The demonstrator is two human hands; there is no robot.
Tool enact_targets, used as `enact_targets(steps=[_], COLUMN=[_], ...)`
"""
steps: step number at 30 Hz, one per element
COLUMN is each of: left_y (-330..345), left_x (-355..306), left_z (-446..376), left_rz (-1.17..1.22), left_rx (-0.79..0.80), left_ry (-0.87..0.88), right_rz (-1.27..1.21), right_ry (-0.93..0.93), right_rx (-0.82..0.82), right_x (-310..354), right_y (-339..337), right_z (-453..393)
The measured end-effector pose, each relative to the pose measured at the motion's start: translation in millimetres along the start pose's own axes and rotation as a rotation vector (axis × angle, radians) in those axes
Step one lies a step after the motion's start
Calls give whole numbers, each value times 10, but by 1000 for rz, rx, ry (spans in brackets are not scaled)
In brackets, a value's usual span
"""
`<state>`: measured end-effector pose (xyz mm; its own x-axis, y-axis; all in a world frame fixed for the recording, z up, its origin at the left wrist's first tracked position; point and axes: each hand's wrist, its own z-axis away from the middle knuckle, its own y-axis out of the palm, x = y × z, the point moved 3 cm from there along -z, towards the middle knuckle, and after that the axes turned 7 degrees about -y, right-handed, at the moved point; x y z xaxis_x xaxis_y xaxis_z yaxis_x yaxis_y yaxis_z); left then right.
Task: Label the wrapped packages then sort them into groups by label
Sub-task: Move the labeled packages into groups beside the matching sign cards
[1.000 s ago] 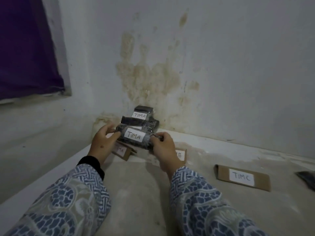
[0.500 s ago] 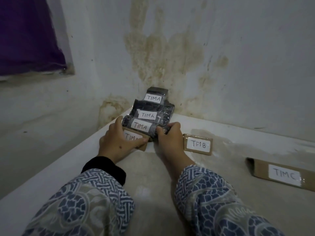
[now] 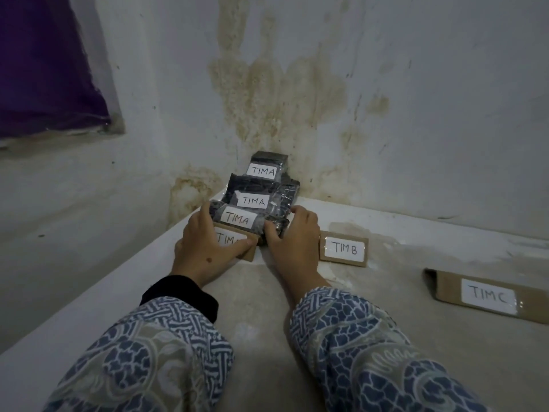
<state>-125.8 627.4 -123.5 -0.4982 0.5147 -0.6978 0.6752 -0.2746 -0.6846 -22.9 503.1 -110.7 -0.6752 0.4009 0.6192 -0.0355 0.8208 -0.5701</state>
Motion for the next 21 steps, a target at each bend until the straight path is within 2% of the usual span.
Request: enact_targets(steps=[7, 10, 12, 14, 16, 18, 21], left_y=[-79, -149, -177, -117, 58, 310, 634], left_x=[-33, -95, -215, -372, -562, -746, -965], left_z=[116, 220, 344, 482, 629, 772, 941], left_rz=[52, 43, 15, -19, -77, -116, -142], left_rx=[-93, -198, -274, -284, -180, 24, 192], left_ry=[-16, 26, 99, 200, 336, 428, 395], right_rz=[167, 272, 302, 295, 301, 311, 244], right_ry=[-214, -143, -56, 46, 114, 175, 303], right_rx=[13, 21, 39, 58, 63, 73, 101], right_x=[123, 54, -55, -164, -255, -349, -528], right_y=[-20, -125, -233, -351, -470, -585, -801], right_z=[168, 210, 216, 241, 299, 342, 369])
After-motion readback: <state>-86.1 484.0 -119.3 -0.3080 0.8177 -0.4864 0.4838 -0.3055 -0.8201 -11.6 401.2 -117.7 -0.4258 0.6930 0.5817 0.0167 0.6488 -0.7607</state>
